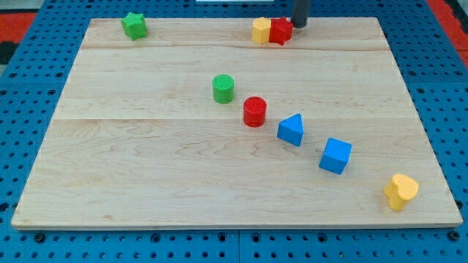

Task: Point your arm at the red star

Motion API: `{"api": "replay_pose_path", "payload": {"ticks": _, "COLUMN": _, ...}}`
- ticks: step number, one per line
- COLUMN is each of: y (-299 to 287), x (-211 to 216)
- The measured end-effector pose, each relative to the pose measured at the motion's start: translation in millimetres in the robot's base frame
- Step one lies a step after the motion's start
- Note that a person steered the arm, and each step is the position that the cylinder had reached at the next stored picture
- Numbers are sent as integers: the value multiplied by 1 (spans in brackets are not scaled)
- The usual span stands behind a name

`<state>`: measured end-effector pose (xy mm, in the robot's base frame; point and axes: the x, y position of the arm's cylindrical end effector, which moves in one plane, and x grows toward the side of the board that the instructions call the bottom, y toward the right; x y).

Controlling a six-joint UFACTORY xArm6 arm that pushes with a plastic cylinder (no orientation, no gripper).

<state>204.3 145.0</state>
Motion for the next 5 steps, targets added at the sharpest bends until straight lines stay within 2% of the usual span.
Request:
{"api": "replay_pose_path", "payload": {"ticks": 1, "y": 78, "x": 9}}
{"api": "replay_pose_path", "payload": {"ticks": 4, "y": 82, "x": 10}}
{"api": "replay_pose_path", "payload": {"ticks": 5, "y": 48, "x": 15}}
